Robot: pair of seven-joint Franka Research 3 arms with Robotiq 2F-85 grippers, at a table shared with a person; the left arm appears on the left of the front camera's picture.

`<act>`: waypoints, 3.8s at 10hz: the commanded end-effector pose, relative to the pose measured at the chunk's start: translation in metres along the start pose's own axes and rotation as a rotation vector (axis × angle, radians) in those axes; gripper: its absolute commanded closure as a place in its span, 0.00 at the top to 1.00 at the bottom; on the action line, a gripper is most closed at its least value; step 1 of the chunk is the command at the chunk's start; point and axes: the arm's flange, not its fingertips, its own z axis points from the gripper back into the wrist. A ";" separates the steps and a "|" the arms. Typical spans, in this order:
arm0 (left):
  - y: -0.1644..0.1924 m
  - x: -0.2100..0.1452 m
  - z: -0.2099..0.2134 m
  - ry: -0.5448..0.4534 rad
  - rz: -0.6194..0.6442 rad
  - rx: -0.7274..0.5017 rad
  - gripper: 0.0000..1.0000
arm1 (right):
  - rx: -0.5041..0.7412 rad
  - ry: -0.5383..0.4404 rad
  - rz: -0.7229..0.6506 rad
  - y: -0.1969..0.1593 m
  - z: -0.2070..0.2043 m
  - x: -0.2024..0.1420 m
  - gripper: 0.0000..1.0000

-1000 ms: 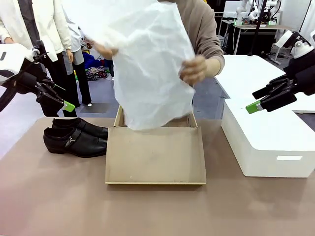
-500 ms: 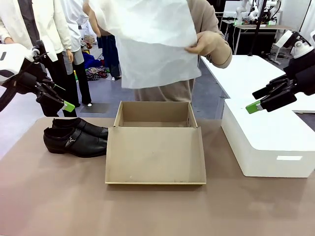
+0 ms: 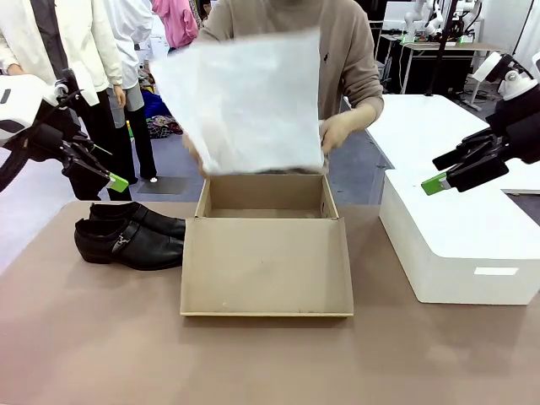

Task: Pack the shoes into the box.
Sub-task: Place one shoe of the Shoes into the Shoes Box.

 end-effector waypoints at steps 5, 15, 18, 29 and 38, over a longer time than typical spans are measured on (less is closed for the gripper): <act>0.002 -0.002 0.000 -0.008 -0.010 -0.009 1.00 | 0.010 -0.013 0.008 -0.001 -0.002 0.001 1.00; 0.002 -0.002 0.000 -0.008 -0.010 -0.009 1.00 | 0.010 -0.013 0.008 -0.001 -0.002 0.001 1.00; 0.002 -0.002 0.000 -0.008 -0.010 -0.009 1.00 | 0.010 -0.013 0.008 -0.001 -0.002 0.001 1.00; 0.002 -0.002 0.000 -0.008 -0.010 -0.009 1.00 | 0.010 -0.013 0.008 -0.001 -0.002 0.001 1.00; 0.002 -0.002 0.000 -0.008 -0.010 -0.009 1.00 | 0.010 -0.013 0.008 -0.001 -0.002 0.001 1.00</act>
